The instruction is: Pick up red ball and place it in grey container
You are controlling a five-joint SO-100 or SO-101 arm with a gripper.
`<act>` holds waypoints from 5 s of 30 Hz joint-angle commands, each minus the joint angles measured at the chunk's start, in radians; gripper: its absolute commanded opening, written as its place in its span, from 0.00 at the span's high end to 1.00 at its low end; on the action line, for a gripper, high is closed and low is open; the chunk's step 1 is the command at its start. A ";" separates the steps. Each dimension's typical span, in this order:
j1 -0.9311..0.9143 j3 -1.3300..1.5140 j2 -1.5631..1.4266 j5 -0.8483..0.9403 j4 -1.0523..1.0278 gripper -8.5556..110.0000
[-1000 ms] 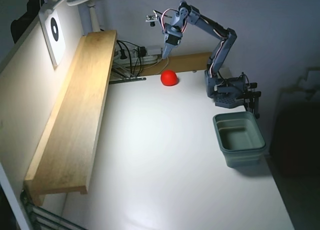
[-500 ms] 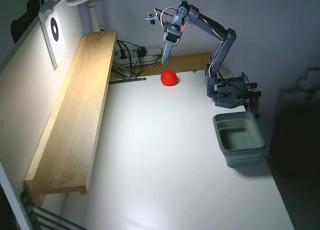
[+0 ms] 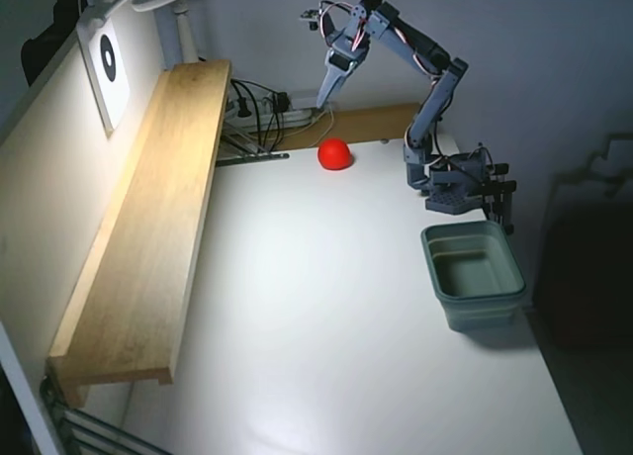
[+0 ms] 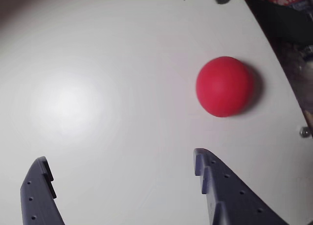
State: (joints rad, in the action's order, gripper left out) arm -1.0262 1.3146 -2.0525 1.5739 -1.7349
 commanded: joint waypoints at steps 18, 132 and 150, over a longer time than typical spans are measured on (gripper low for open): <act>-0.216 0.008 -0.029 -0.003 -0.010 0.61; -0.258 0.729 0.546 -0.003 1.224 0.61; -0.258 0.729 0.546 -0.003 1.224 0.73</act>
State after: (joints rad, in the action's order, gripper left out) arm -1.2640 2.0433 -1.5002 1.5723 -0.5170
